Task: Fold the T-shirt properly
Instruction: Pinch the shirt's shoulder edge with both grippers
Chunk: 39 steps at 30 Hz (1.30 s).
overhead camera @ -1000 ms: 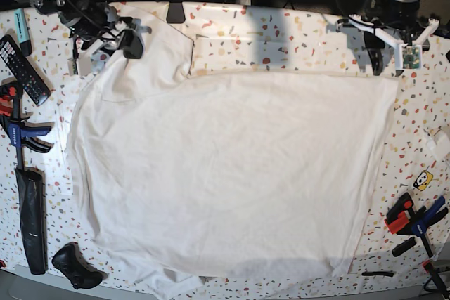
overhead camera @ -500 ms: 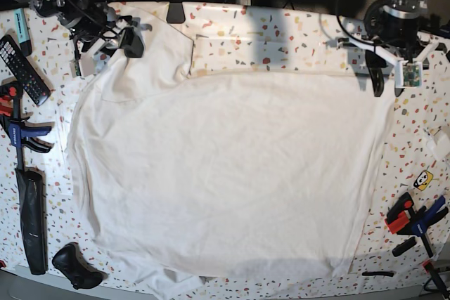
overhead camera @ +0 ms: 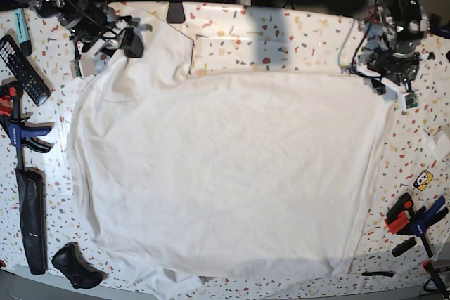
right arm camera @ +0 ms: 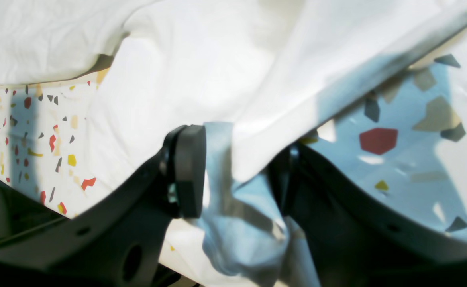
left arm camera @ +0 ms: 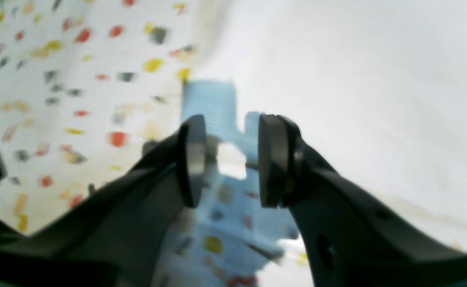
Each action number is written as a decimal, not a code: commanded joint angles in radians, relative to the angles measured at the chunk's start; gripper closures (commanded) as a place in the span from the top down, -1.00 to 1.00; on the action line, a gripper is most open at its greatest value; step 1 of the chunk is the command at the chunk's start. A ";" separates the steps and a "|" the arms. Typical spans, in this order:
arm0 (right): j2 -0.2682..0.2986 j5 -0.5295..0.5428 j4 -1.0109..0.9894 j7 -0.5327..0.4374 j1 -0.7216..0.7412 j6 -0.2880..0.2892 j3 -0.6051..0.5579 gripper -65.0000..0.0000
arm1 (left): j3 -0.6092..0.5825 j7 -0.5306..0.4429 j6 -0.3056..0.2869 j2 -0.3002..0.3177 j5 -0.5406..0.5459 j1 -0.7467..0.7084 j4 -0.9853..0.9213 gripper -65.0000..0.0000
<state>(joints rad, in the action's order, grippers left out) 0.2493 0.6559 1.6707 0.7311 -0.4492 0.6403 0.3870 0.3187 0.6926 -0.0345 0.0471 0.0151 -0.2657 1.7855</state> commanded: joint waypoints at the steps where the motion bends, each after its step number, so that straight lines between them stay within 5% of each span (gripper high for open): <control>1: 0.009 -0.010 0.011 0.015 -0.003 -0.008 0.003 -0.20 | 0.032 -0.017 0.003 0.006 -0.007 0.009 0.014 -0.33; 3: 0.009 -0.010 0.011 0.014 -0.003 -0.008 0.003 -0.20 | 0.095 -0.027 -0.013 0.006 -0.002 0.015 0.014 -0.33; 6: 0.009 -0.010 0.011 0.014 -0.003 -0.008 0.003 -0.20 | 0.166 -0.011 -0.126 0.006 0.097 0.020 0.014 -0.33; 11: 0.009 -0.010 0.011 0.021 -0.003 -0.008 0.003 -0.20 | 0.194 0.011 -0.184 0.012 0.274 0.024 -0.018 -0.33; 19: 0.009 -0.010 0.011 0.035 -0.002 -0.008 0.003 -0.20 | 0.195 0.042 -0.187 0.069 0.330 0.079 -0.178 -0.33; 24: 0.009 -0.009 0.011 0.032 -0.002 -0.008 0.003 -0.20 | 0.195 0.123 -0.274 0.083 0.495 0.106 -0.248 -0.33; 31: 0.009 -0.009 0.011 0.010 -0.002 -0.008 0.003 -0.20 | 0.195 0.179 -0.294 0.081 0.563 0.103 -0.249 -0.35; 34: 0.009 -0.006 0.011 -0.028 -0.002 -0.008 0.003 -0.22 | 0.195 0.178 -0.299 0.080 0.574 0.103 -0.249 -0.68; 36: 0.009 -0.005 0.011 -0.043 -0.002 -0.008 0.003 -0.43 | 0.195 0.179 -0.300 0.080 0.573 0.103 -0.249 -0.98; 39: 0.009 -0.005 0.011 -0.047 -0.002 -0.008 0.003 -0.82 | 0.195 0.178 -0.300 0.081 0.573 0.103 -0.249 -1.00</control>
<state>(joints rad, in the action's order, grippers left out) 0.2489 0.6392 1.6695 0.6964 -0.4496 0.6353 0.3862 0.5117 0.8688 -0.3260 0.1192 0.5816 -0.1665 1.5249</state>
